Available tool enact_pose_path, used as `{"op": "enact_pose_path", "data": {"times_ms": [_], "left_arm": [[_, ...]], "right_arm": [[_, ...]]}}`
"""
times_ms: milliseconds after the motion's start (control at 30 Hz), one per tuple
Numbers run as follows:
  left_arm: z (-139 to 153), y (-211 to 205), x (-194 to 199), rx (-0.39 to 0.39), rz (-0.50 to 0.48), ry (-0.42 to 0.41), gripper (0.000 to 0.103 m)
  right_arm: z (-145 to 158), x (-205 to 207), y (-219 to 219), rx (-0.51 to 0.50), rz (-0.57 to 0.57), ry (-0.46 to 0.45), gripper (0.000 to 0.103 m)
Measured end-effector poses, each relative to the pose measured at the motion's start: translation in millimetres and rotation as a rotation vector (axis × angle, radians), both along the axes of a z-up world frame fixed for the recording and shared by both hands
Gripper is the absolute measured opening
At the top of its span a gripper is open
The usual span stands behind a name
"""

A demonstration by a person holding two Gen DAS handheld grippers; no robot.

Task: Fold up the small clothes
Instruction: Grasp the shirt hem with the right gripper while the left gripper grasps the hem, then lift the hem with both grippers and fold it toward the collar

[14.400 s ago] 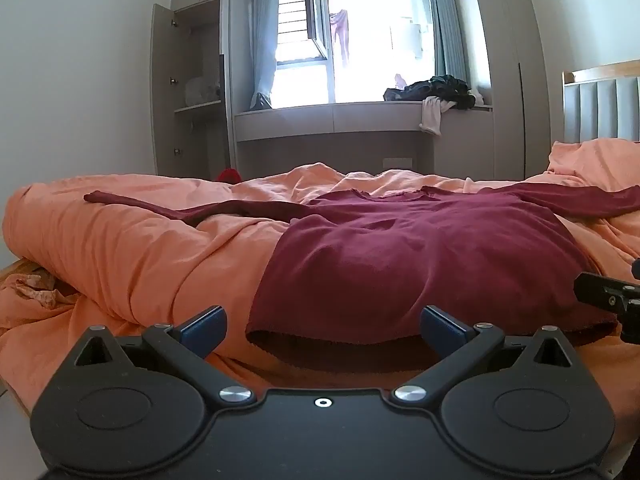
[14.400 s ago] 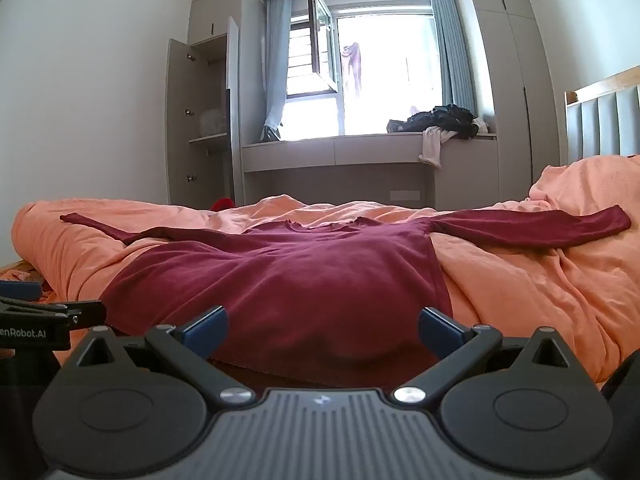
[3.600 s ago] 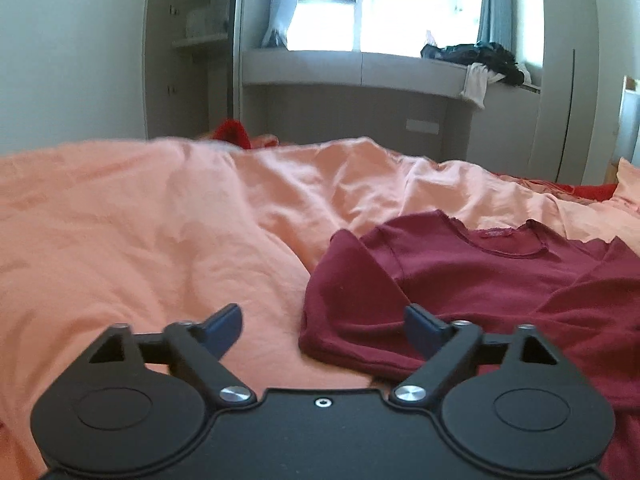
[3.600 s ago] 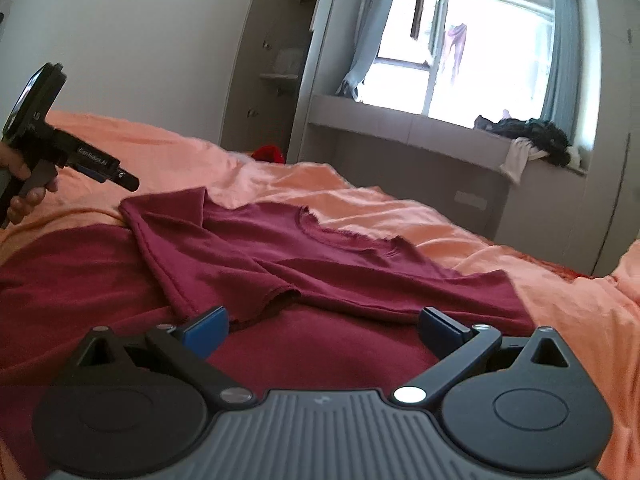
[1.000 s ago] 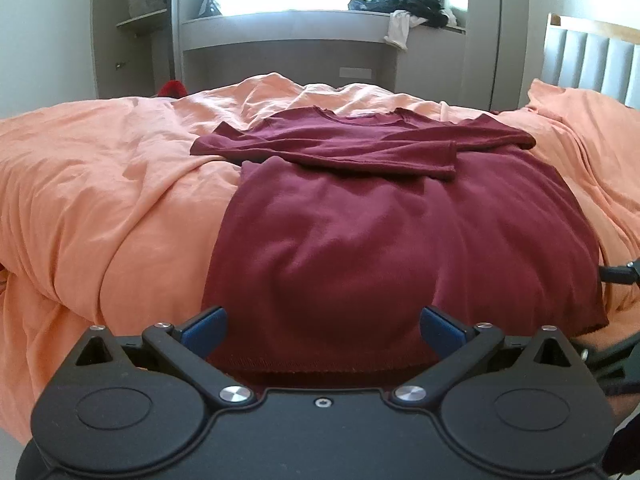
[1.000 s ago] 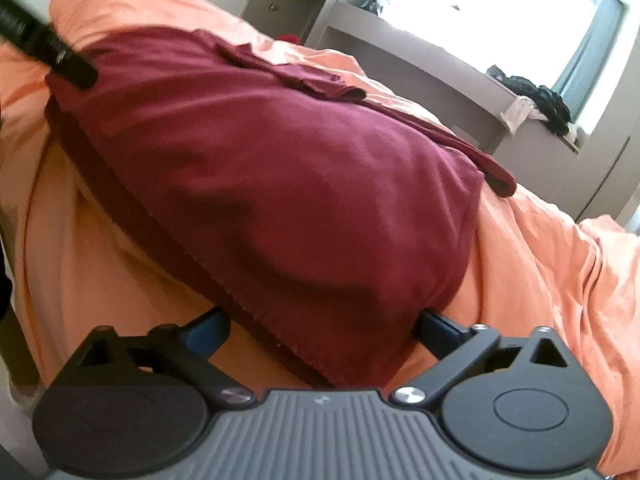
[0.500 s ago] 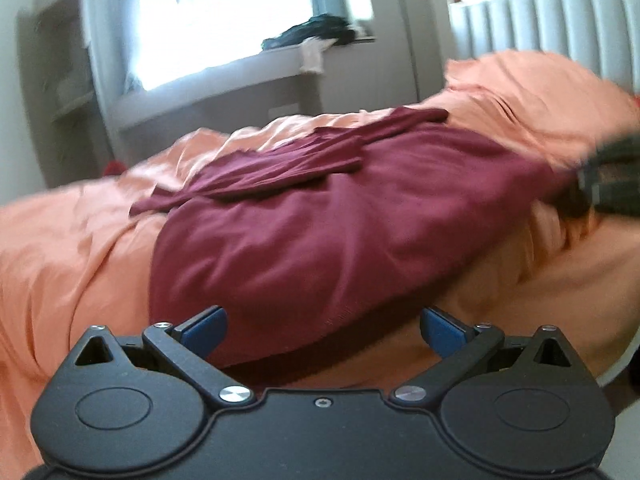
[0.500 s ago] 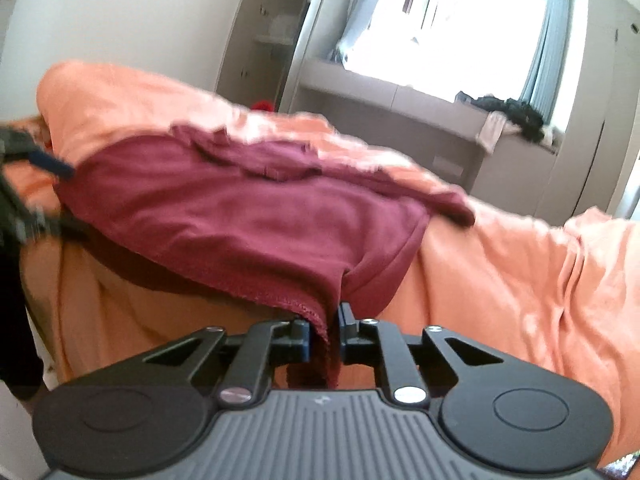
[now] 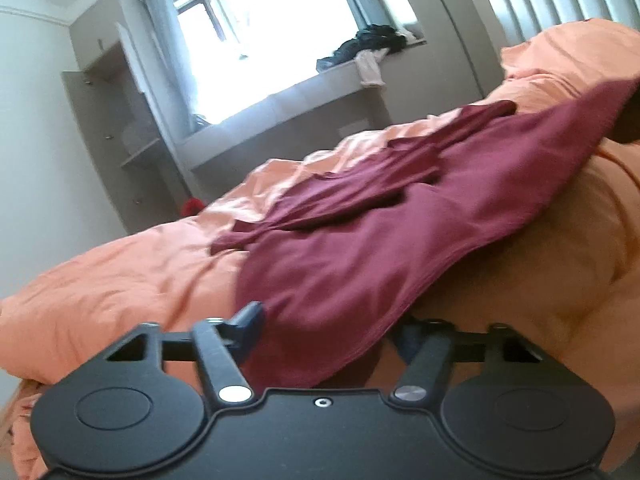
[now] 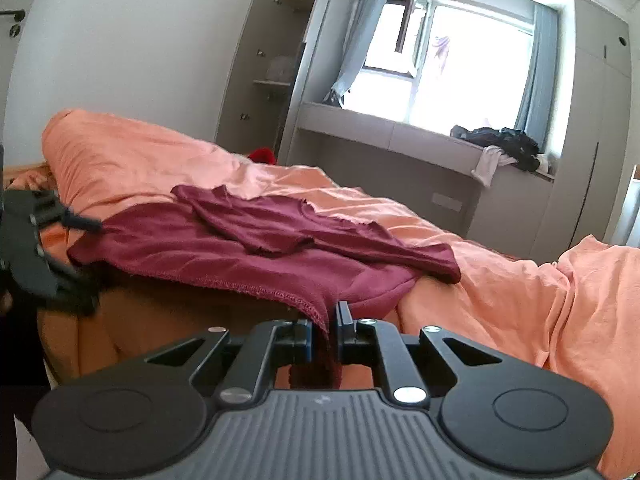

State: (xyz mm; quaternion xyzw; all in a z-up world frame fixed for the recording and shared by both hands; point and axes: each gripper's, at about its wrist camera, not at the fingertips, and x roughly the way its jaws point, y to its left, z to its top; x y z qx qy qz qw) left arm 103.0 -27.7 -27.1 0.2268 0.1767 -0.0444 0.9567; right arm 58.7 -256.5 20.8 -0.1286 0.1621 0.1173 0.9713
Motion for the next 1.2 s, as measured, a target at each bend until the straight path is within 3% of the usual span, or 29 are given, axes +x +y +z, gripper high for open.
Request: {"op": "enact_pose_path", "data": {"times_ms": [167, 233, 433, 600, 733, 800, 833, 900, 1000, 1033, 1167, 1200], "left_arm": [[11.3, 18.0, 8.7, -0.032, -0.009, 0.045, 0.015], [16.2, 18.1, 11.1, -0.038, -0.021, 0.054, 0.012], [37.4, 15.6, 17.9, -0.027, -0.061, 0.065, 0.009], [52.9, 22.1, 25.0, -0.077, -0.069, 0.096, 0.009], [51.6, 26.2, 25.2, -0.065, -0.059, 0.082, 0.01], [45.4, 27.3, 23.3, -0.044, -0.053, 0.081, 0.014], [40.8, 27.2, 22.3, -0.027, -0.051, 0.08, 0.018], [30.2, 26.3, 20.3, 0.016, -0.038, 0.075, 0.026], [14.5, 24.6, 17.1, 0.07, -0.024, 0.085, 0.03], [10.3, 24.6, 16.2, 0.086, -0.02, 0.092, 0.029], [8.1, 24.1, 8.1, 0.113, -0.011, 0.072, 0.008], [11.5, 23.6, 3.8, 0.113, -0.009, 0.047, 0.007]], "right_arm": [[-17.5, 6.2, 6.8, -0.053, 0.014, 0.043, 0.012], [-27.0, 8.9, 10.6, -0.074, 0.016, 0.071, 0.017], [-55.5, 13.3, 35.6, -0.142, 0.041, 0.089, 0.071], [-77.5, 20.4, 79.4, -0.331, 0.036, 0.002, 0.078], [-91.5, 24.7, 92.7, -0.518, -0.05, -0.079, 0.077], [-91.6, 20.2, 88.3, -0.556, -0.079, -0.106, 0.068], [-90.5, 17.0, 84.4, -0.563, -0.087, -0.114, 0.058], [-86.6, 9.9, 77.0, -0.556, -0.085, -0.121, 0.048], [-84.4, -0.3, 73.6, -0.575, -0.068, -0.139, 0.016], [-82.7, -2.6, 73.4, -0.573, -0.063, -0.151, 0.006], [-65.3, -10.1, 70.8, -0.546, -0.049, -0.194, 0.005], [-60.9, -12.6, 70.2, -0.542, -0.049, -0.209, 0.005]]}}
